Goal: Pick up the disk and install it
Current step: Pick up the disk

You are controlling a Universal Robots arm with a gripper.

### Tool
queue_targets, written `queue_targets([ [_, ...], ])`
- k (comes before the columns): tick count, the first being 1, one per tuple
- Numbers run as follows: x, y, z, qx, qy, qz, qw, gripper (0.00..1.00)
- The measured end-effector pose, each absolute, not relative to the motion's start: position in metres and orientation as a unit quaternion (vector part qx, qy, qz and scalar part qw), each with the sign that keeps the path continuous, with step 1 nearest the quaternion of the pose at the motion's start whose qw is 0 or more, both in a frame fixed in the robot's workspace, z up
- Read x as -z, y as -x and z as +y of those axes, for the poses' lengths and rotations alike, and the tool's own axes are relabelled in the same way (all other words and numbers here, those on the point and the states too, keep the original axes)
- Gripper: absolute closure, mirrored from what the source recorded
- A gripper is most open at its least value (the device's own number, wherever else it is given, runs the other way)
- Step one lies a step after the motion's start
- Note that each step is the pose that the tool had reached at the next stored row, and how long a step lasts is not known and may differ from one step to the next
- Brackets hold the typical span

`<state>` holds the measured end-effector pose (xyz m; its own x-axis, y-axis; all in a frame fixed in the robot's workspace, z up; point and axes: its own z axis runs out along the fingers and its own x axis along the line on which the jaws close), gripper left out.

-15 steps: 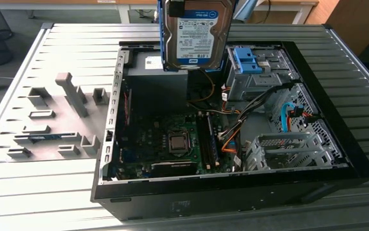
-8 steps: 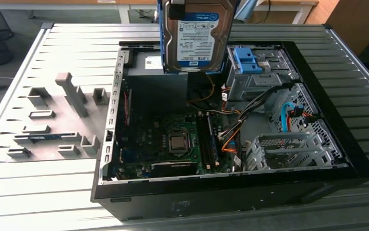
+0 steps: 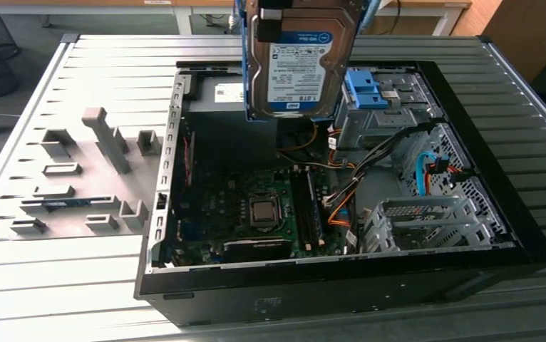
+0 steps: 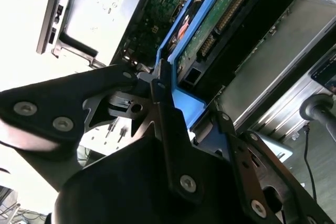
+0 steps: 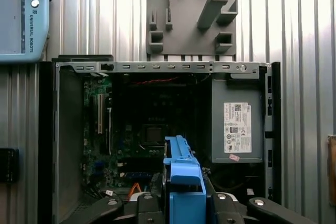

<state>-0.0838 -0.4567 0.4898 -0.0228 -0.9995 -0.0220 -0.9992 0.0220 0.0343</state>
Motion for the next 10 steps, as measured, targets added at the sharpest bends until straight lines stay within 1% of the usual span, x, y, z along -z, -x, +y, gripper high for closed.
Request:
queue_targets([
  [10, -0.4891, 0.0808, -0.4568, 0.020, -0.699, -0.715, 0.004, 0.64],
])
